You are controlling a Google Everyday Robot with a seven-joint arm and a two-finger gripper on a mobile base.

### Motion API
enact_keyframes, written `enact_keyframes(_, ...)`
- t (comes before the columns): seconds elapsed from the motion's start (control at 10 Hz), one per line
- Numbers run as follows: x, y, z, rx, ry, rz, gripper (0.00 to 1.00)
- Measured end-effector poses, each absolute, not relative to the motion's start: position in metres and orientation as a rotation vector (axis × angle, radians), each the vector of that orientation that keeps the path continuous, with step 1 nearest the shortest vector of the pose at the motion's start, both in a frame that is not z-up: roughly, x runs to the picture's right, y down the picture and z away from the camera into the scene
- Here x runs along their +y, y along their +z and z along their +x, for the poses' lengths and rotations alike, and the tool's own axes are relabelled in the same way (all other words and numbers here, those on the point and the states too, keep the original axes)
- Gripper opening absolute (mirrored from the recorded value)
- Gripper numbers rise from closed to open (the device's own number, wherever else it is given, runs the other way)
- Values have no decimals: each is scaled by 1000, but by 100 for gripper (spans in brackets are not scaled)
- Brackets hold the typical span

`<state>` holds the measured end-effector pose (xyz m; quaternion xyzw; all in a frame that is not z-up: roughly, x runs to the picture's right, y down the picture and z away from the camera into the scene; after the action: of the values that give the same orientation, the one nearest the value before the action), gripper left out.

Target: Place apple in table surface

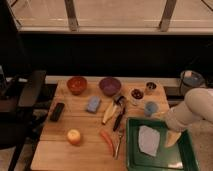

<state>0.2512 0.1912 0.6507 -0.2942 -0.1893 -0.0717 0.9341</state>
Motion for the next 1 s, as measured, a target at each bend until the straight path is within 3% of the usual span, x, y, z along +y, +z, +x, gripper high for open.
enact_keyframes(0.8, 192, 634, 79, -556, -457, -585, 80)
enact_keyframes(1.0, 192, 633, 80, -554, -455, -585, 80)
